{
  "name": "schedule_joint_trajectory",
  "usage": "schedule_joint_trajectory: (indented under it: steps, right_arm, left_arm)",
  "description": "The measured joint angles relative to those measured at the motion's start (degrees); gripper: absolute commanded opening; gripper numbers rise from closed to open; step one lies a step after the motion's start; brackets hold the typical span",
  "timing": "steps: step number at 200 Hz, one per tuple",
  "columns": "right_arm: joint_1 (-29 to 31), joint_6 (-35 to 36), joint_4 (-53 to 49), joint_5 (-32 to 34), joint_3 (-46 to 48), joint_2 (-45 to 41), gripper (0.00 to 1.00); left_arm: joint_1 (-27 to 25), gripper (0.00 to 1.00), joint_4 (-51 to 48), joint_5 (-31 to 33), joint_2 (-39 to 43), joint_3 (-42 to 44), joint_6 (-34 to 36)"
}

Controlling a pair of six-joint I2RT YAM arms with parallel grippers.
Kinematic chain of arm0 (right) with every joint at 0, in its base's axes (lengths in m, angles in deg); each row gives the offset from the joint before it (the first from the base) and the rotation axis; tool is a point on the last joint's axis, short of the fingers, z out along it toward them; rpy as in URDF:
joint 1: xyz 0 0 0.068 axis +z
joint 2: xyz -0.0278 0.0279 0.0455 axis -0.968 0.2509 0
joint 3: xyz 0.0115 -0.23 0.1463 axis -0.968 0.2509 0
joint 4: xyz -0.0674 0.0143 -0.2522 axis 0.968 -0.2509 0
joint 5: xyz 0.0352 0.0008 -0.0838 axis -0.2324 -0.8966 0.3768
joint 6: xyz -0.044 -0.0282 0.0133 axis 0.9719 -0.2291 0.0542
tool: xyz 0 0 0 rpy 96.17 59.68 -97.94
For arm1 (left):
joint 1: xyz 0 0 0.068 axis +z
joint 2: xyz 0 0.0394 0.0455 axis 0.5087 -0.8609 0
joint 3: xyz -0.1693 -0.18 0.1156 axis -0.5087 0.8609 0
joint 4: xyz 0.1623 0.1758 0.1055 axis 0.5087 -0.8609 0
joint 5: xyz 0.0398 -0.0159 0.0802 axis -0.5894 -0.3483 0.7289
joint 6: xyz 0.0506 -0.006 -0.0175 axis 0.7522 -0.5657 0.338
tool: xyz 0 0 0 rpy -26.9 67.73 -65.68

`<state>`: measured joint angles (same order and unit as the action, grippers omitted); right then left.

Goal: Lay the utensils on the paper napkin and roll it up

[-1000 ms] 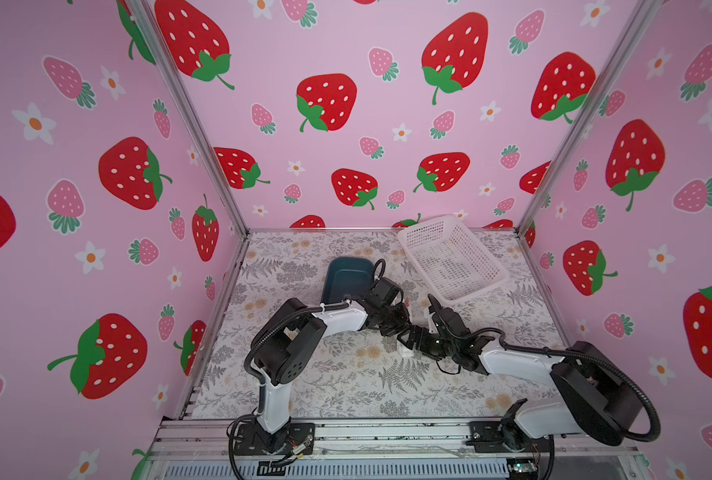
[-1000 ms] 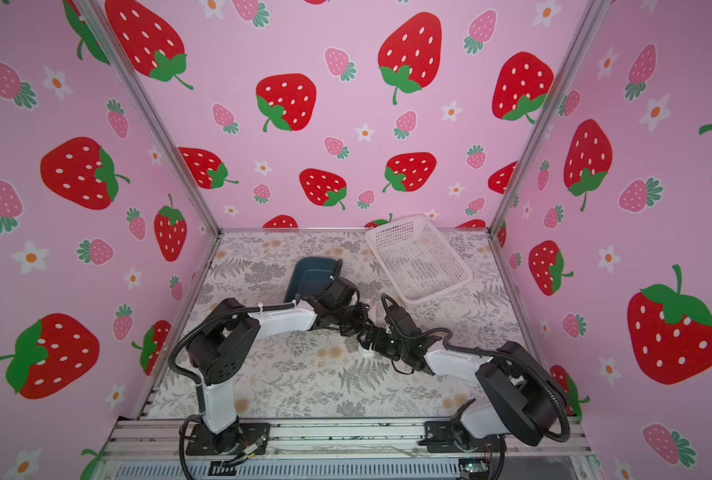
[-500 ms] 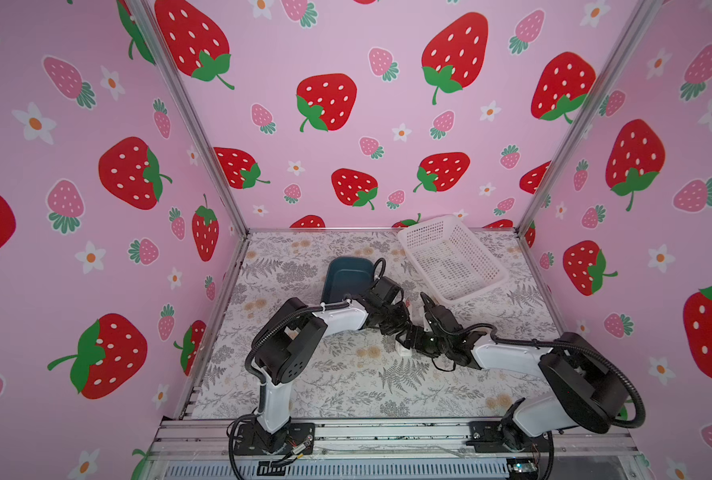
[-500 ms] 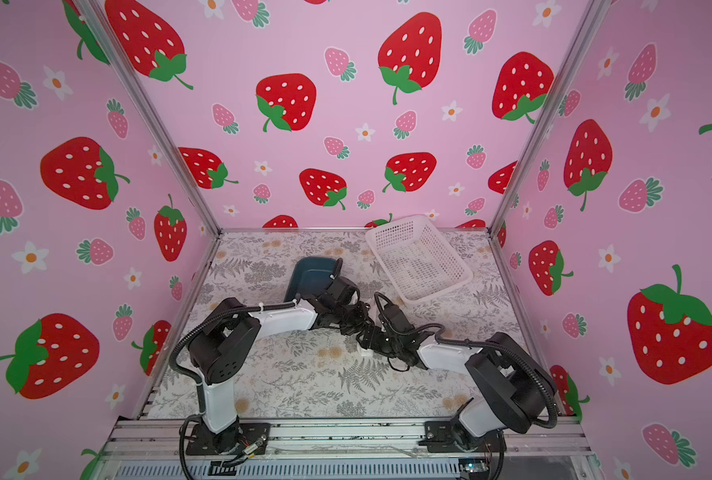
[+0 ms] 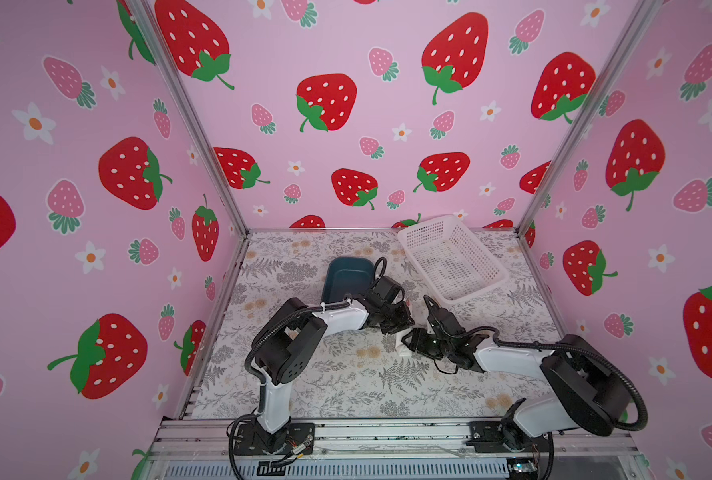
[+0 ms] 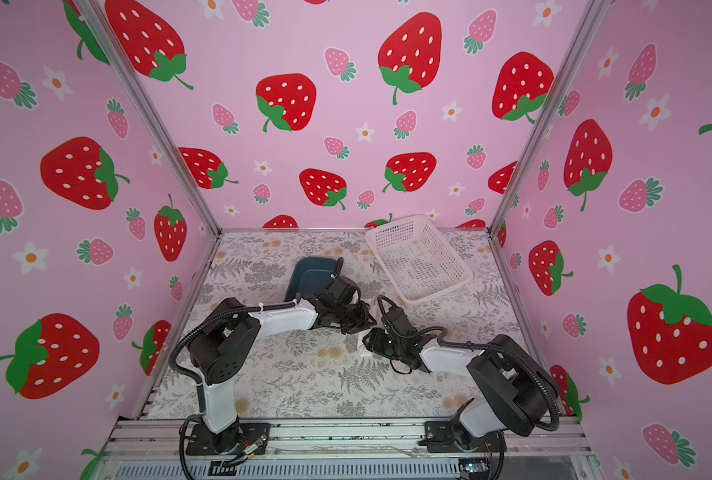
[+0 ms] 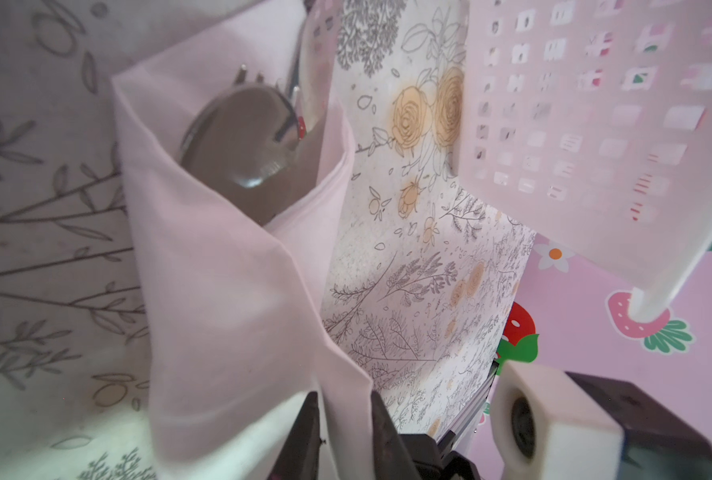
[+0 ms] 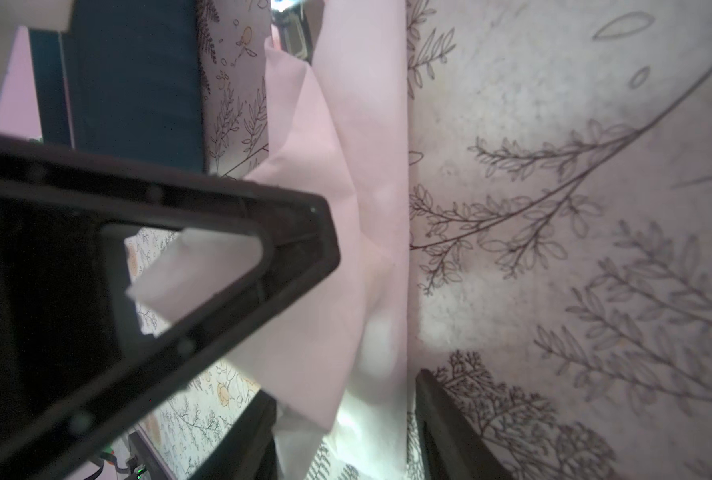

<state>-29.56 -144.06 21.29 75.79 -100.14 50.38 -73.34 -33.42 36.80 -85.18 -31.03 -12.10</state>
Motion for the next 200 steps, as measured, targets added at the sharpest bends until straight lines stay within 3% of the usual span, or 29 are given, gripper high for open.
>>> schedule_joint_trajectory:
  steps: [46,83,115,157,200]
  right_arm:
    - [-0.35,-1.11,0.66,0.31,1.62,-0.7,0.38]
    - [-0.7,-1.44,1.33,0.28,2.21,-0.76,0.36]
    - [-0.81,-1.73,1.62,0.28,2.38,-0.76,0.35]
    - [-0.94,-2.29,1.95,0.26,2.62,-0.76,0.35]
    - [-1.16,-2.45,2.01,-0.09,2.64,-0.79,0.35]
  left_arm:
    - [0.2,0.39,-1.11,-0.42,1.09,-0.33,2.49]
    - [0.83,0.4,-4.11,0.83,6.51,-0.31,5.57]
    - [2.51,0.31,-4.42,2.21,10.45,1.2,6.88]
    - [3.93,0.19,-4.57,2.01,8.24,5.62,6.56]
    - [3.45,0.17,-4.55,0.37,4.28,6.27,6.54]
